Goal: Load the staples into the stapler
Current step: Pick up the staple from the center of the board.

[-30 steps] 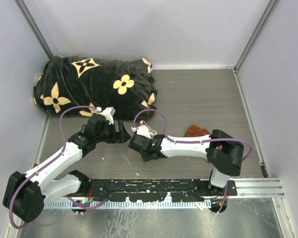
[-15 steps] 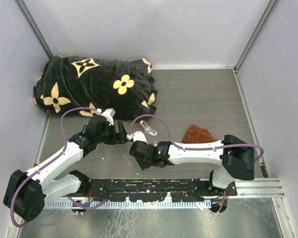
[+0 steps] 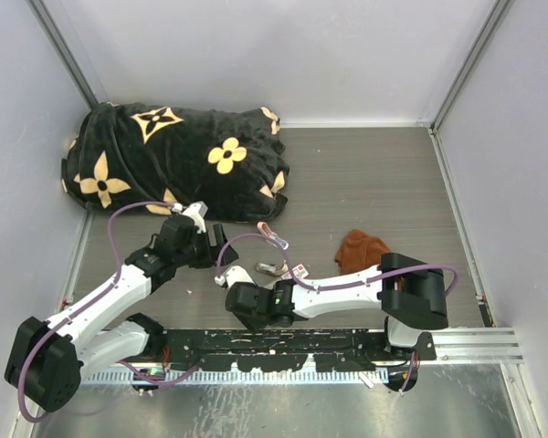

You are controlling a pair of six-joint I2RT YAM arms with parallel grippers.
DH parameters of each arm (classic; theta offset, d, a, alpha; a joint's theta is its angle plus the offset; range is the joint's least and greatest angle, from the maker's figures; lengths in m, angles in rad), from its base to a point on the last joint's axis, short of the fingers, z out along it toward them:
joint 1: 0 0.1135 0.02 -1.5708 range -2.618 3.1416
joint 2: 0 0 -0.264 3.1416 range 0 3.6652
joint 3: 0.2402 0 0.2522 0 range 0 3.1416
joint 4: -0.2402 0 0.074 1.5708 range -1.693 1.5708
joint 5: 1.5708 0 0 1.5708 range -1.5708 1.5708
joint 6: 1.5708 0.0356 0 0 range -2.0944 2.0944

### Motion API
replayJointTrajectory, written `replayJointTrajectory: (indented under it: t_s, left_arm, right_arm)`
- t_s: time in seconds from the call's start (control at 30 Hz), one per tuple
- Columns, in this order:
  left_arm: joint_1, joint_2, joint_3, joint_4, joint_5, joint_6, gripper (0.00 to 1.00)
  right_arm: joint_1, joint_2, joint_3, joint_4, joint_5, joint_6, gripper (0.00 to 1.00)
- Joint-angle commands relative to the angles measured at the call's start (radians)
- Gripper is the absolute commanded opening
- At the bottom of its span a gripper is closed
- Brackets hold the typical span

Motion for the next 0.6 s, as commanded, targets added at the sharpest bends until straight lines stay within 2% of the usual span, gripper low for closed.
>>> replayJointTrajectory:
  t_s: [0.0, 0.27, 0.57]
  left_arm:
    - [0.016, -0.033, -0.004, 0.015, -0.025, -0.019, 0.8]
    - [0.026, -0.041, -0.014, 0.017, -0.018, -0.025, 0.8]
    - [0.033, -0.062, -0.022, 0.013, -0.018, -0.025, 0.8]
  right_arm:
    - [0.024, 0.015, 0.045, 0.043, 0.031, -0.053, 0.51]
    - [0.037, 0.045, 0.058, 0.054, 0.025, -0.09, 0.51]
    - [0.04, 0.071, 0.053, 0.048, 0.069, -0.103, 0.38]
